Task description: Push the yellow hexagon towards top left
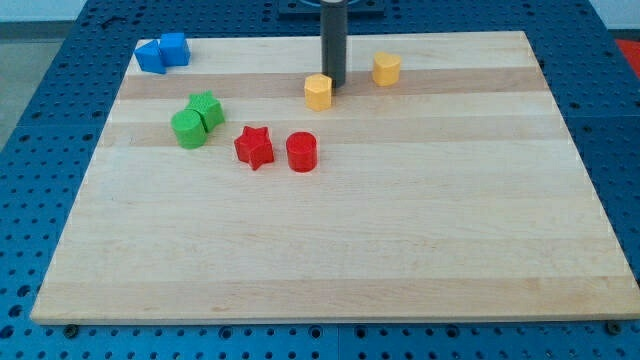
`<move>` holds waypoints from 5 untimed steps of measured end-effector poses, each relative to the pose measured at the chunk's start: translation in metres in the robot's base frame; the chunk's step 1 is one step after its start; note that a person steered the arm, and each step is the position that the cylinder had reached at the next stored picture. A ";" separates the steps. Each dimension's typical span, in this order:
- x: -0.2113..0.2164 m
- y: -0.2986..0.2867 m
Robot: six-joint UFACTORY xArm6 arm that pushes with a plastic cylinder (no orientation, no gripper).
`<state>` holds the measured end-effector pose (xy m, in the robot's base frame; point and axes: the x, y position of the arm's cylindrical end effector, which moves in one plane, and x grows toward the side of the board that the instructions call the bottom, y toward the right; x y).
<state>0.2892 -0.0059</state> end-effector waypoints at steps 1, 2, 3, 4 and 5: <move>0.004 0.018; 0.016 0.059; 0.039 0.068; 0.045 0.015; 0.023 -0.054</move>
<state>0.3125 -0.0598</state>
